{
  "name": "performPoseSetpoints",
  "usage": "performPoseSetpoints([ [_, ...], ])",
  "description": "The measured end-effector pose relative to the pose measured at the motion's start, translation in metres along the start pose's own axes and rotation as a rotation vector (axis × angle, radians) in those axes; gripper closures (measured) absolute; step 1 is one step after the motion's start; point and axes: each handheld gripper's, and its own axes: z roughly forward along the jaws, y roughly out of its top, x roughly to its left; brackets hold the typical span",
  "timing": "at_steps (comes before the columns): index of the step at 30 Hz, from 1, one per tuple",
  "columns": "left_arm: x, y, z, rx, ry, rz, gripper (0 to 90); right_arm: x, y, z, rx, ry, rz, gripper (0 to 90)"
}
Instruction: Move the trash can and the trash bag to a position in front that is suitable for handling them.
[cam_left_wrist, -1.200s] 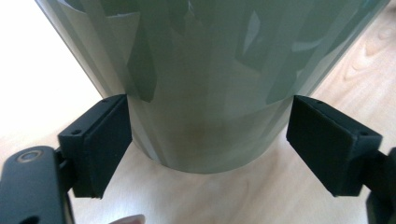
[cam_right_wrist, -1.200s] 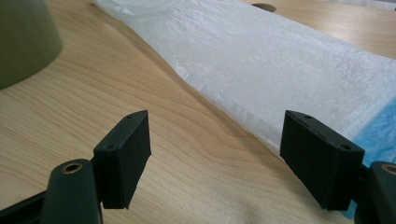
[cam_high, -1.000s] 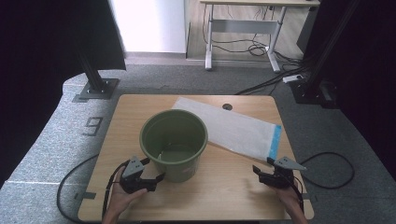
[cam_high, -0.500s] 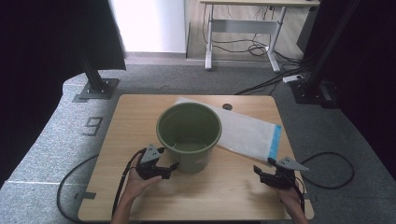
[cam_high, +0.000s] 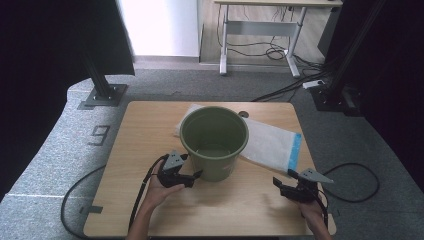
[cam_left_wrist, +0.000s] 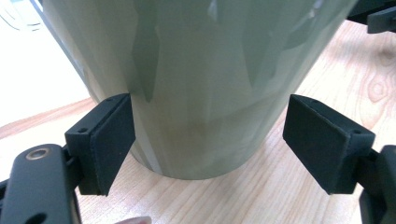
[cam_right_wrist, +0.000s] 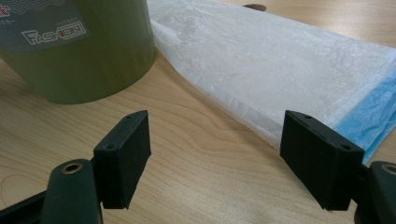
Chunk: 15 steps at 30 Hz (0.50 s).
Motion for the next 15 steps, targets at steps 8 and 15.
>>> performPoseSetpoints([
  [8, 0.002, -0.005, -0.027, 0.032, 0.093, 0.037, 16.6, 0.000, 0.000, 0.001, 0.001, -0.018, -0.001, 23.6],
  [15, 0.013, -0.021, -0.035, 0.064, 0.135, -0.026, 16.5, 0.003, 0.003, 0.002, -0.022, -0.008, -0.017, 23.4],
])
